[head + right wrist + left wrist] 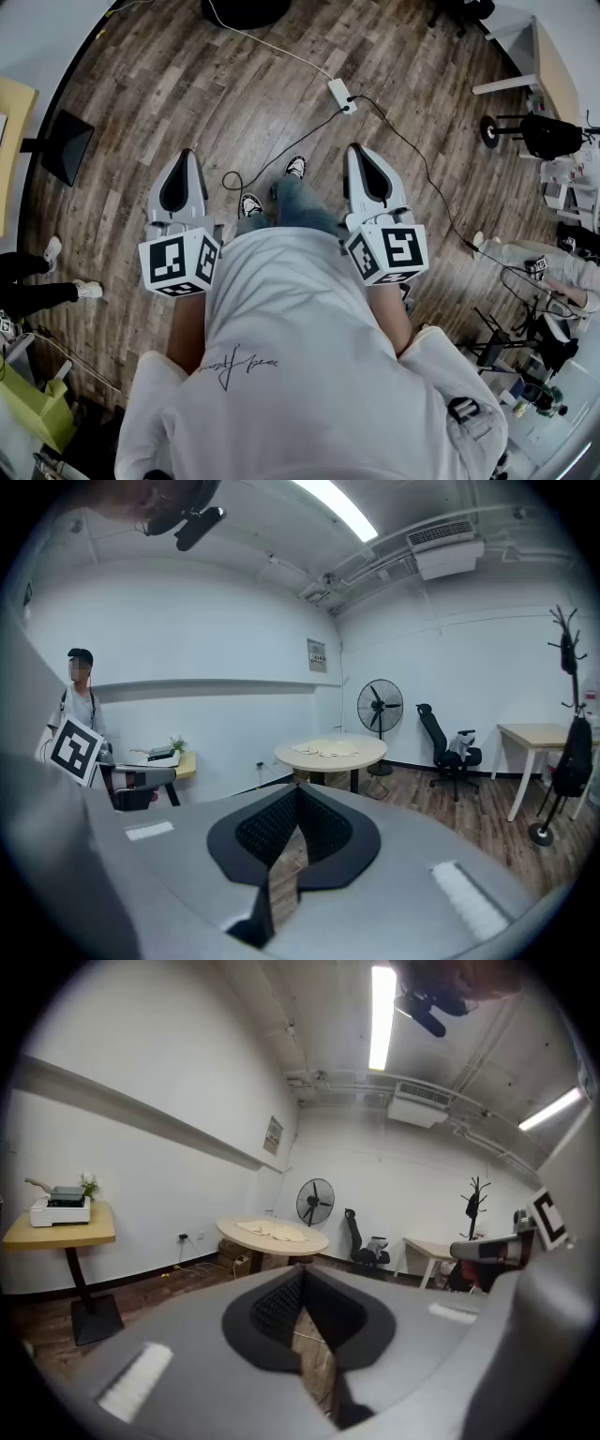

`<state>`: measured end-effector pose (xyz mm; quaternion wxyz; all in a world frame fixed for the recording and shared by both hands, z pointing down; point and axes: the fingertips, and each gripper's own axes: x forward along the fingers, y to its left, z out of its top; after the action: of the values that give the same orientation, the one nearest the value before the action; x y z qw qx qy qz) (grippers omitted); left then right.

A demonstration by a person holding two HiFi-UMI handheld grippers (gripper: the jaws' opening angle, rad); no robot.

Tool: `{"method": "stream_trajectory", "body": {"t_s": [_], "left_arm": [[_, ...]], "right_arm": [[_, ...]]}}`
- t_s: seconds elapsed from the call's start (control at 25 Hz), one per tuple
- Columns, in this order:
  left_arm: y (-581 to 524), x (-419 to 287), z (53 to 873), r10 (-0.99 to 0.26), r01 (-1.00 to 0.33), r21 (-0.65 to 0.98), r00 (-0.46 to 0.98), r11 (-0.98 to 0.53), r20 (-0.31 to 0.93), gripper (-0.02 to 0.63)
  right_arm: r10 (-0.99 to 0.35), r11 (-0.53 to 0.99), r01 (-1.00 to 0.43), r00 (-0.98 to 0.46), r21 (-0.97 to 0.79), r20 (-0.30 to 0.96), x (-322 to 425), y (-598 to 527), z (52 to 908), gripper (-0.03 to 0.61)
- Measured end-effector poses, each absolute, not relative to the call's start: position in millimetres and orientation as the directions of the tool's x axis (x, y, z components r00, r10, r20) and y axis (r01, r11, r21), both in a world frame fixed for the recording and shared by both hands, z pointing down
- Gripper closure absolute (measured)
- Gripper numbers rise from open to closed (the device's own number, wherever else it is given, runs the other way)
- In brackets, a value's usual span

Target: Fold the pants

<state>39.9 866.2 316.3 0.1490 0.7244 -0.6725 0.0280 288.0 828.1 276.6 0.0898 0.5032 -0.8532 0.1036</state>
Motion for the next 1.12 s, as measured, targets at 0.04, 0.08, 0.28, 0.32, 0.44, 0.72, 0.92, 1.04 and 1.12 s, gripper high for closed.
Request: {"method": "stream_trajectory", "body": {"t_s": [0.04,0.08,0.28,0.32,0.44,0.72,0.92,1.04,1.12], "left_arm": [[865.1,41.1,317.5,-0.965,-0.982,0.181,0.093,-0.048,0.245,0.588],[863.8,42.5,318.7,-0.964,-0.982,0.183,0.092,-0.046,0.249,0.589],[851.2,52.8,321.3,-0.955,-0.984,0.169,0.103,-0.056,0.279,0.591],[846.9,53.6,321.5,-0.953,-0.985,0.165,0.103,-0.057,0.284,0.591],[830.6,53.6,323.2,-0.950,-0.985,0.169,0.097,-0.048,0.296,0.591],[772.7,69.6,321.0,-0.942,-0.991,0.116,0.097,-0.062,0.322,0.591],[715.4,76.2,324.0,-0.931,-0.993,0.107,0.089,-0.054,0.353,0.591],[680.3,80.8,322.1,-0.932,-0.993,0.105,0.088,-0.054,0.352,0.591],[659.6,85.0,321.3,-0.934,-0.993,0.103,0.081,-0.048,0.348,0.591]], "right_arm": [[-0.838,0.475,-0.876,-0.480,-0.086,0.258,288.4,826.9,276.4,0.580],[-0.837,0.477,-0.874,-0.482,-0.086,0.259,289.2,825.6,276.4,0.580],[-0.839,0.467,-0.879,-0.475,-0.099,0.265,299.8,808.3,280.5,0.580],[-0.840,0.465,-0.879,-0.476,-0.108,0.261,300.6,801.6,281.1,0.580],[-0.839,0.461,-0.874,-0.486,-0.153,0.244,300.5,777.9,282.1,0.580],[-0.827,0.477,-0.858,-0.511,-0.189,0.234,308.6,713.3,289.3,0.580],[-0.849,0.432,-0.879,-0.472,-0.204,0.236,318.7,641.6,293.3,0.580],[-0.849,0.426,-0.879,-0.470,-0.214,0.241,321.2,606.4,296.6,0.581],[-0.837,0.441,-0.871,-0.487,-0.218,0.249,321.8,586.6,300.3,0.581]]}}
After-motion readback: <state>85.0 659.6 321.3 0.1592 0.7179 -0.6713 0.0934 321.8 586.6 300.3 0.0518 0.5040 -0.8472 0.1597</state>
